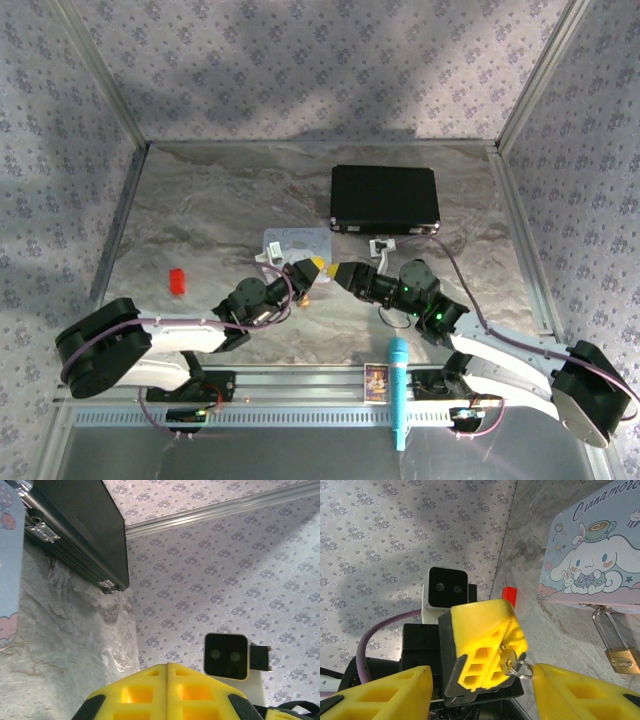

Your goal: Unlock the padlock with the key

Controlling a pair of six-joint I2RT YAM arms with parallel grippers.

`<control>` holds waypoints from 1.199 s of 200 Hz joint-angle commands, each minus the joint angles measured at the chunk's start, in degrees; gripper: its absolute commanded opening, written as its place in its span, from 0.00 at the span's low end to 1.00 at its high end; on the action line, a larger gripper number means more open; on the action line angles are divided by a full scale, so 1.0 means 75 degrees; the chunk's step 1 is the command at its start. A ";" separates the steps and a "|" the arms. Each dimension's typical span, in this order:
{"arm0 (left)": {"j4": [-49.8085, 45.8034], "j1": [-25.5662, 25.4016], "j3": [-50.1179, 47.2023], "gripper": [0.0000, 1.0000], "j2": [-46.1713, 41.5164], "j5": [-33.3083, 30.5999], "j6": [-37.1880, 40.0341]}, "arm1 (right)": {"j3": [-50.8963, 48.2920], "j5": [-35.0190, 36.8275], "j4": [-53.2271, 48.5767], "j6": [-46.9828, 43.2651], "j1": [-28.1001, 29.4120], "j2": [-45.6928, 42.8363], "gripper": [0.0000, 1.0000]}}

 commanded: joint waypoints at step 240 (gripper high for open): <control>-0.1198 -0.0262 0.0339 0.74 -0.0290 -0.1068 -0.0505 | -0.0282 -0.0063 0.0354 0.0178 -0.0192 -0.0162 0.00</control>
